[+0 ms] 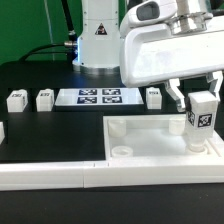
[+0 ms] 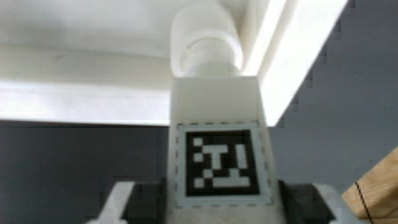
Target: Assemble square table
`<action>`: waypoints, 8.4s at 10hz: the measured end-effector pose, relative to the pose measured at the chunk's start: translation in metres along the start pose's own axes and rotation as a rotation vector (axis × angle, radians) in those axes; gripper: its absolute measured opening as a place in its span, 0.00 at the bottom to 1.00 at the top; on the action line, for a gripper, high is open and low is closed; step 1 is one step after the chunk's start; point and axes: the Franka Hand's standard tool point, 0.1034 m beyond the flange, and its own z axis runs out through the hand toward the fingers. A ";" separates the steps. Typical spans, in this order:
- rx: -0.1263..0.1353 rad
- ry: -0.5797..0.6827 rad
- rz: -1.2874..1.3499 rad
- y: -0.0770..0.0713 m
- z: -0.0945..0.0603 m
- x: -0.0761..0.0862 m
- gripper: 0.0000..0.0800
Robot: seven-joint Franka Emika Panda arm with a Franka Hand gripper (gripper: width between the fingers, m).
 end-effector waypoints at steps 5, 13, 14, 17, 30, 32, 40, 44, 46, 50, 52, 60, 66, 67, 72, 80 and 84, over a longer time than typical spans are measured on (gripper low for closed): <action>0.002 -0.001 0.001 -0.001 0.008 -0.008 0.36; 0.002 0.001 0.000 -0.002 0.008 -0.008 0.81; 0.002 0.001 0.000 -0.002 0.008 -0.008 0.81; 0.002 0.001 0.000 -0.002 0.008 -0.008 0.81; 0.089 -0.575 0.094 -0.004 0.020 0.003 0.48; 0.038 -0.582 0.261 -0.001 0.020 0.003 0.37; -0.210 -0.497 1.198 0.005 0.023 0.005 0.37; -0.268 -0.453 1.516 0.002 0.022 0.001 0.37; -0.246 -0.454 1.420 -0.001 0.023 0.001 0.58; -0.162 -0.460 0.969 -0.022 0.018 0.005 0.81; -0.120 -0.469 0.747 -0.020 0.017 0.005 0.81; -0.022 -0.471 0.326 -0.003 0.021 0.000 0.47; -0.146 -0.454 0.884 -0.002 0.021 0.000 0.36; -0.184 -0.423 1.134 0.000 0.022 -0.002 0.36; -0.241 -0.380 1.549 0.000 0.022 -0.003 0.36; -0.088 -0.467 0.556 -0.005 0.020 0.007 0.81; -0.042 -0.473 0.252 -0.003 0.022 0.005 0.81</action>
Offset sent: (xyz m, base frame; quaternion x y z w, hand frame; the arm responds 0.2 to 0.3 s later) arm 0.0032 -0.0035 -0.0125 -0.0132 0.0122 -0.0052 0.9998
